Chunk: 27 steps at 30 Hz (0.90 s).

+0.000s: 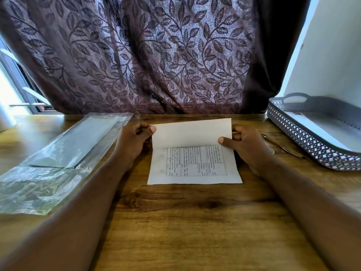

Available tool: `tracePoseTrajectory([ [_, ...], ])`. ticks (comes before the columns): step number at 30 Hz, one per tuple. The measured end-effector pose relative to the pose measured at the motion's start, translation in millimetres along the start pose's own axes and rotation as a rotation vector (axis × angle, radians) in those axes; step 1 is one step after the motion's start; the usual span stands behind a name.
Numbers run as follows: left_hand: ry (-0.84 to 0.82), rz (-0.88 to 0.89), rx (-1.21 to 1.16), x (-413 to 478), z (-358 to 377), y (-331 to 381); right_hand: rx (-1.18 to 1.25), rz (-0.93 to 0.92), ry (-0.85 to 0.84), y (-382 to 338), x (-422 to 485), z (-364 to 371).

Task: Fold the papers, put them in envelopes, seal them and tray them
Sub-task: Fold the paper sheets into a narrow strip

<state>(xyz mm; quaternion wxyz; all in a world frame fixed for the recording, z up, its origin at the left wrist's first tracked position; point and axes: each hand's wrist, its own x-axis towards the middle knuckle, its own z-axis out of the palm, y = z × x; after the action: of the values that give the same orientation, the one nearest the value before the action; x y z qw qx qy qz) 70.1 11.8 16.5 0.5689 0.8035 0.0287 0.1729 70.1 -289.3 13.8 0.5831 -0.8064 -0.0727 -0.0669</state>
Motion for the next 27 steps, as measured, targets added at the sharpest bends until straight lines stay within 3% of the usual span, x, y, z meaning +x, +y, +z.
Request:
tracePoseTrajectory([
  [4,-0.264,-0.061,-0.227,-4.6,2.8,3.0,0.134,0.021,0.037,1.9,0.7,-0.5],
  [7,-0.376,-0.061,-0.224,-5.6,8.3,2.4,0.243,0.053,0.069,3.2,3.3,-2.9],
  [14,-0.317,-0.096,-0.416,-6.5,6.9,4.6,0.445,0.104,0.054,-0.2,1.8,-2.0],
  [18,-0.3,-0.087,-0.422,-4.6,0.8,2.0,0.381,0.108,0.027,0.8,3.1,-0.3],
  [23,-0.301,-0.05,-0.393,-4.8,2.1,-0.7,0.47,0.145,0.008,-1.0,1.4,0.1],
  [27,-0.315,-0.025,-0.309,-1.3,4.4,-5.8,0.264,0.058,0.004,6.4,2.8,2.5],
])
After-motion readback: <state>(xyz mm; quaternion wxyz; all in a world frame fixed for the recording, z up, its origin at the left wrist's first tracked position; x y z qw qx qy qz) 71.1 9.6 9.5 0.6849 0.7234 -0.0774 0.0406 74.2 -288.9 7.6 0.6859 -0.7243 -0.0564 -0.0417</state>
